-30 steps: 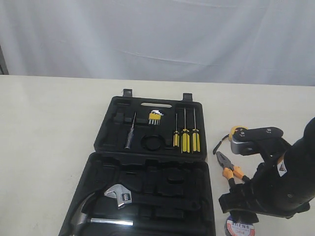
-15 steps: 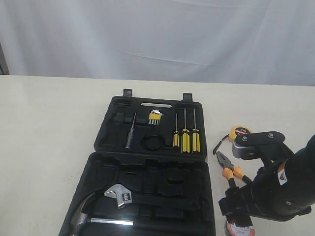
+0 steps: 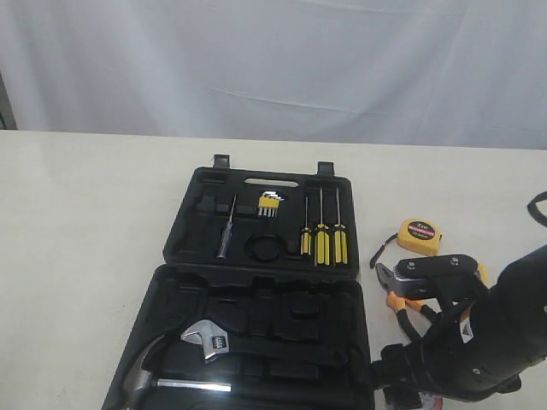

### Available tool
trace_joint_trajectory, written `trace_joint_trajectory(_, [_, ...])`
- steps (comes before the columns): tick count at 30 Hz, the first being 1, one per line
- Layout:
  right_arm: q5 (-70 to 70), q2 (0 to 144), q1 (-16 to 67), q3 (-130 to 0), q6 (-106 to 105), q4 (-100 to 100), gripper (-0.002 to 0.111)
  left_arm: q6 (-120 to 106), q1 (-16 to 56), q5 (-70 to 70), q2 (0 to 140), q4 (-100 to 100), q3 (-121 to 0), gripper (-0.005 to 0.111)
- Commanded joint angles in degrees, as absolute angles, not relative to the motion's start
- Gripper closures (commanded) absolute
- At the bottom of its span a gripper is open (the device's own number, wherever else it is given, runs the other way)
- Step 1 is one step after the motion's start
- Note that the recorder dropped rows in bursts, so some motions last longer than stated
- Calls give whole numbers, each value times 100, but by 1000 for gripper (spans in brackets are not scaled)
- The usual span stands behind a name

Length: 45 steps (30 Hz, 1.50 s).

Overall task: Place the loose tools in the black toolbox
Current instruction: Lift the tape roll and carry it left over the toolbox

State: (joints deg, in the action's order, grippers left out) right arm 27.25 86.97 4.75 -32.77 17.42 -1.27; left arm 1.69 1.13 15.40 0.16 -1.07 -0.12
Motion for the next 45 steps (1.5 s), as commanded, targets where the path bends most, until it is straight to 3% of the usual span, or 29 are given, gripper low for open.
trace_joint_trajectory(1, [2473, 8977, 497, -3253, 1812, -160, 29, 176, 125, 1537, 0, -121, 0, 107])
trace_joint_trajectory(12, [2339, 9351, 497, -3253, 1878, -160, 31, 176, 125, 1537, 0, -121, 0, 107])
trace_joint_trajectory(16, [2468, 9351, 497, -3264, 1883, -160, 57, 176, 125, 1537, 0, -121, 0, 107])
trace_joint_trajectory(20, [2600, 9339, 497, -3264, 1977, -160, 92, 176, 125, 1537, 0, -121, 0, 107])
trace_joint_trajectory(22, [2640, 9277, 497, -3264, 1988, -160, 98, 176, 125, 1537, 0, -121, 0, 107])
trace_joint_trajectory(34, [5207, 8415, 497, -5130, 1907, -160, 92, 176, 125, 1537, 0, -121, 0, 107])
trace_joint_trajectory(45, [5264, 9574, 509, -7608, 1310, 319, 92, 176, 125, 1537, 0, -121, 0, 107])
